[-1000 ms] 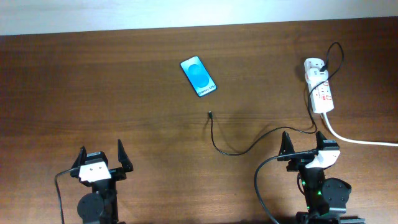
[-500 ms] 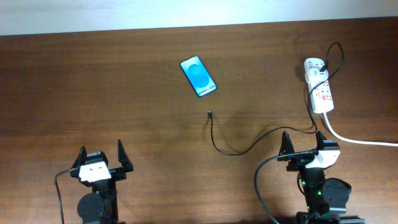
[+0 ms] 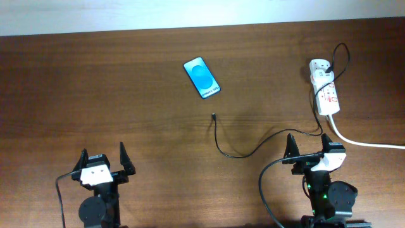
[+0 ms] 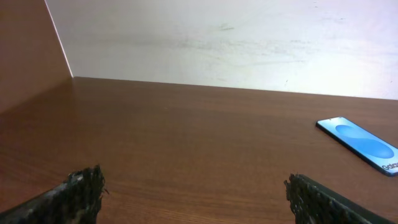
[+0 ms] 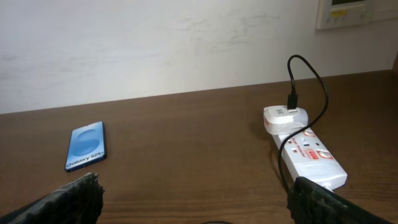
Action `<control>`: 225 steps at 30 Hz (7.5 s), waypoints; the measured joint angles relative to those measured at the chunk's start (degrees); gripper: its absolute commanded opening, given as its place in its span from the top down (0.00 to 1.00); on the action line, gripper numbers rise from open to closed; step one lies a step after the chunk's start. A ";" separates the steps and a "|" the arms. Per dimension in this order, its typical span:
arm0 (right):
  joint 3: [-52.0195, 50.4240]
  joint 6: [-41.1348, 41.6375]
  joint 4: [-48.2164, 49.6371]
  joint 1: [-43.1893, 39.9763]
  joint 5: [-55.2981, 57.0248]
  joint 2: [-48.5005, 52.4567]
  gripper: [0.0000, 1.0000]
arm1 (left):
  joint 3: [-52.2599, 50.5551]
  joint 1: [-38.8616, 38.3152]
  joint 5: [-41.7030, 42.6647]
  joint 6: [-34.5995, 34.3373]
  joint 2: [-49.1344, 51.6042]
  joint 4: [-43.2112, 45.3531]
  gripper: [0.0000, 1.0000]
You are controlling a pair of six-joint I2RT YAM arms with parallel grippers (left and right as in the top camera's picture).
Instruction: Plug charger to phone and switch on socket
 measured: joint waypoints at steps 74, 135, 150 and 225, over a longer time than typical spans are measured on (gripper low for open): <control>0.00 0.00 -0.11 0.07 0.39 -0.15 0.01 | 73.72 -30.56 16.68 -18.95 75.52 -31.76 0.00; 0.00 0.00 -0.11 0.04 0.39 -0.15 0.01 | 110.86 -37.11 -13.11 -45.03 138.92 -27.54 0.01; 0.00 0.00 -0.11 0.07 0.39 -0.15 0.01 | 112.78 -38.25 -16.09 -44.33 140.74 -28.06 0.01; 0.00 -0.02 -0.11 0.07 0.39 -0.15 0.01 | 123.14 -37.77 -4.50 -41.05 142.33 -73.33 0.01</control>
